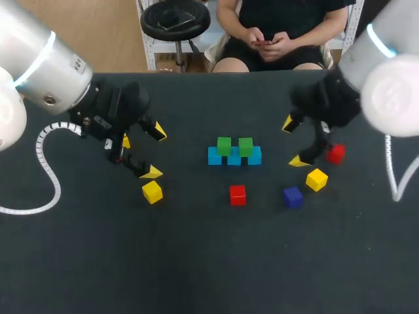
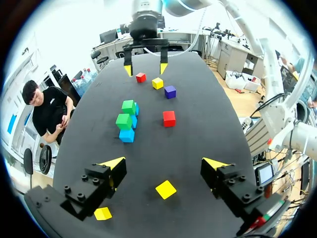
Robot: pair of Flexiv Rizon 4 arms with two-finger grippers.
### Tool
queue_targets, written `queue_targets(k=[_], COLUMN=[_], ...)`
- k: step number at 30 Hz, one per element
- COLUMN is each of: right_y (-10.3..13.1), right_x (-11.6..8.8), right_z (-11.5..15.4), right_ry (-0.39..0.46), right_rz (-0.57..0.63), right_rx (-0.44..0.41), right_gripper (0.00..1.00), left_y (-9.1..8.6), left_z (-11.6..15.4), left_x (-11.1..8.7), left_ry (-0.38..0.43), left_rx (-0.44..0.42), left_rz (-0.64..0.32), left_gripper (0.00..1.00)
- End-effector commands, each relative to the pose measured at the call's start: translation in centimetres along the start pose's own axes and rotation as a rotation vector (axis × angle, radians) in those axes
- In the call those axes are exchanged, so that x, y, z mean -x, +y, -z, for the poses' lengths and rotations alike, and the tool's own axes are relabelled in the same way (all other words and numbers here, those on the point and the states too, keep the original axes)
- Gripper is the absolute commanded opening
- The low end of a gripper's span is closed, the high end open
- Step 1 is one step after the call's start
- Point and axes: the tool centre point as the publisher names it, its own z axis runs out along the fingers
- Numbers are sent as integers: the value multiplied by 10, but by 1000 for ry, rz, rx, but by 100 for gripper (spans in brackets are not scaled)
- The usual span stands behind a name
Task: Place the blue cubes, place green cubes on the blue cubes, place the yellow cubes on the green cubes, then place the red cubes on the yellow cubes, and place purple cube on the red cubes.
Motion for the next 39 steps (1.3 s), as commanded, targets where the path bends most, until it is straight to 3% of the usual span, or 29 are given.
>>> queue_targets(k=[1,5,12,17,26,32,39], right_y=[10,12,14,20,29,28,32], right_x=[-13,-23,-33,-30,-23,-40,-77], right_z=[16,21,20,17,18,24,42], right_ry=[-28,-58,-37,-26,-104,-99,-122], right_rz=[18,58,153,180,215,182,98], right_rx=[12,46,123,124,74,61,36], right_gripper=[100,100,100,100,100,100,100], left_y=[1,1,1,1,1,1,1], left_z=[0,0,0,0,0,0,0], left_x=[-1,-1,-1,-1,-1,-1,-1], left_ry=[-1,-1,-1,-1,-1,-1,-1], left_rx=[-1,-1,-1,-1,-1,-1,-1], left_rz=[-2,-2,-2,-2,-2,-2,-2], left_gripper=[100,100,100,100,100,100,100])
